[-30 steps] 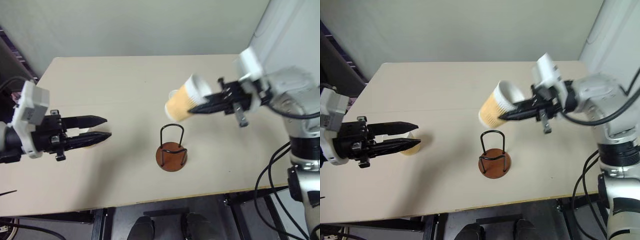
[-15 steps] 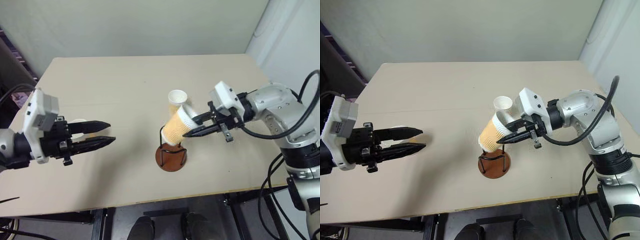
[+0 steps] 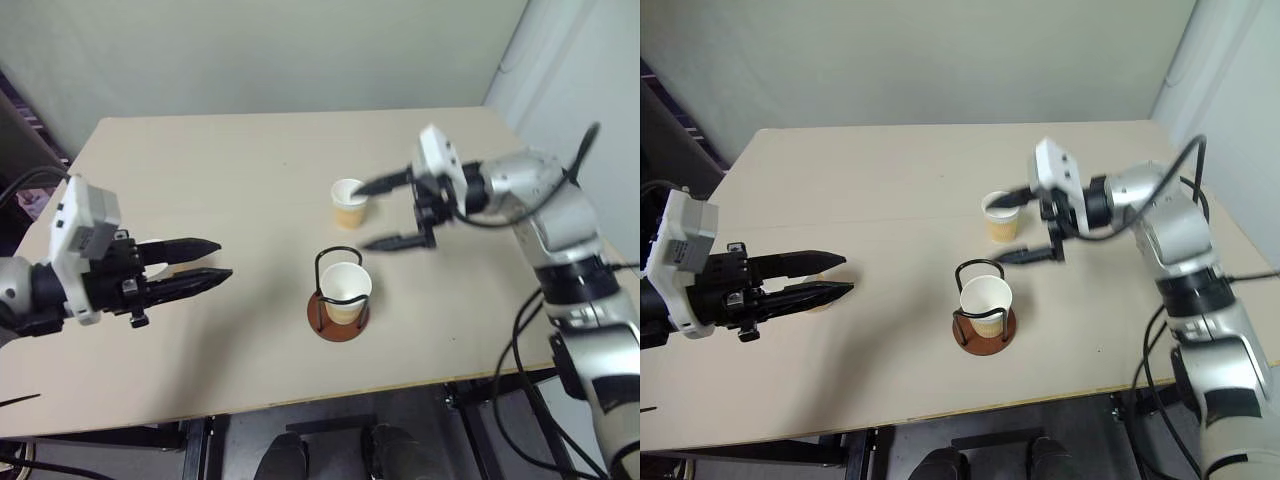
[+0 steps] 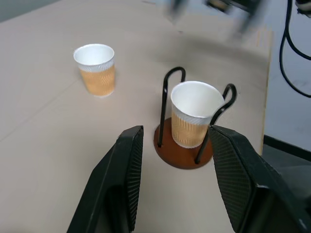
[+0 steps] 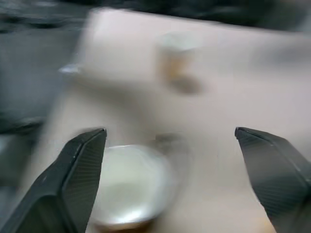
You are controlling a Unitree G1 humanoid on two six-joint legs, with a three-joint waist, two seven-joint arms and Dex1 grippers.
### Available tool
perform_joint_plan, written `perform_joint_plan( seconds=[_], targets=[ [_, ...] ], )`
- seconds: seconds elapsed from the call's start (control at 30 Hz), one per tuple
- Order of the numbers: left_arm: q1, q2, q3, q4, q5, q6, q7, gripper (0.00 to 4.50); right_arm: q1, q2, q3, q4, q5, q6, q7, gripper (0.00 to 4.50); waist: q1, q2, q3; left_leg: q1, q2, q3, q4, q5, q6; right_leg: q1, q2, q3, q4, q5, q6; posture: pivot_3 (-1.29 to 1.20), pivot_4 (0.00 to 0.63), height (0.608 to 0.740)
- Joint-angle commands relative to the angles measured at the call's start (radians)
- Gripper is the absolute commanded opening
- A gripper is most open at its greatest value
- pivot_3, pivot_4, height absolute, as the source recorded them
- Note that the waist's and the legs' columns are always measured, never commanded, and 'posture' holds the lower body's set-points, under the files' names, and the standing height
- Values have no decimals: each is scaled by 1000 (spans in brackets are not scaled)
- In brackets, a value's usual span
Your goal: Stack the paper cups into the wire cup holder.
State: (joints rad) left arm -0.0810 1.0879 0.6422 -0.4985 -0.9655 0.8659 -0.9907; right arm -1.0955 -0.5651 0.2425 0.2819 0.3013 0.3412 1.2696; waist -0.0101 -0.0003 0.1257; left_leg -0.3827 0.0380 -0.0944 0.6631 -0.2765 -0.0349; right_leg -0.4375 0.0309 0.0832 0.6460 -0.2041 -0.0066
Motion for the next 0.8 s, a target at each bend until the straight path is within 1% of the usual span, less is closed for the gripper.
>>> perform_joint_plan(
  seconds=[0.03, 0.13, 0.17, 0.27, 0.37, 0.47, 0.63, 0.73, 0.8],
  targets=[
    [-54, -16, -47, 16, 62, -45, 87, 2285, -126, 79, 33, 333, -175, -224, -132, 4474, -1, 0, 0, 0, 0, -1, -1, 0, 0, -1, 0, 0, 0, 1, -1, 0, 150, 740],
    [-124, -50, -131, 33, 134, -72, 193, 2285, -186, 142, 66, 560, -269, -373, -152, 4474, 4, 0, 0, -1, 1, -3, -4, 0, 1, -4, 0, -1, 1, 3, -2, 0, 150, 740],
    [-144, -65, -163, 30, 156, -77, 223, 2285, -200, 159, 76, 626, -300, -414, -168, 4474, 5, 0, 0, -1, 1, -3, -5, 0, 1, -4, 0, -1, 1, 7, 5, 0, 150, 740],
    [-188, -101, -245, 12, 204, -74, 297, 2285, -226, 195, 94, 770, -371, -503, -202, 4474, 9, 1, 0, -4, 1, -3, -5, 1, -2, -6, 0, -2, 0, 8, 6, 0, 150, 740],
    [-212, -137, -298, -8, 220, -65, 346, 2285, -235, 218, 110, 861, -435, -557, -229, 4474, 10, 1, 0, -9, 1, -3, -5, 4, -8, -10, 0, -2, -1, 8, 7, 0, 150, 740],
    [-230, -161, -339, -27, 231, -54, 379, 2285, -242, 244, 109, 922, -481, -586, -268, 4474, 10, 1, 0, -11, 1, -2, -5, 7, -19, -12, 0, -2, -2, 8, 7, 0, 150, 740],
    [-249, -170, -355, -44, 221, -40, 397, 2285, -257, 278, 92, 975, -515, -594, -314, 4474, 9, 1, 0, -11, 1, -2, -6, 6, -20, -12, 0, -2, -3, 8, 7, 0, 150, 740],
    [-251, -170, -351, -44, 218, -35, 399, 2285, -267, 289, 82, 987, -523, -594, -327, 3880, 9, 1, 0, -11, 2, -2, -6, 6, -18, -13, 0, -2, -3, 8, 7, 0, 150, 740],
    [-247, -170, -348, -46, 218, -33, 398, 2285, -273, 292, 71, 990, -522, -594, -329, 3156, 9, 1, 0, -11, 2, -2, -5, 2, -11, -13, 0, -2, -2, 8, 7, 0, 150, 740]
  ],
)
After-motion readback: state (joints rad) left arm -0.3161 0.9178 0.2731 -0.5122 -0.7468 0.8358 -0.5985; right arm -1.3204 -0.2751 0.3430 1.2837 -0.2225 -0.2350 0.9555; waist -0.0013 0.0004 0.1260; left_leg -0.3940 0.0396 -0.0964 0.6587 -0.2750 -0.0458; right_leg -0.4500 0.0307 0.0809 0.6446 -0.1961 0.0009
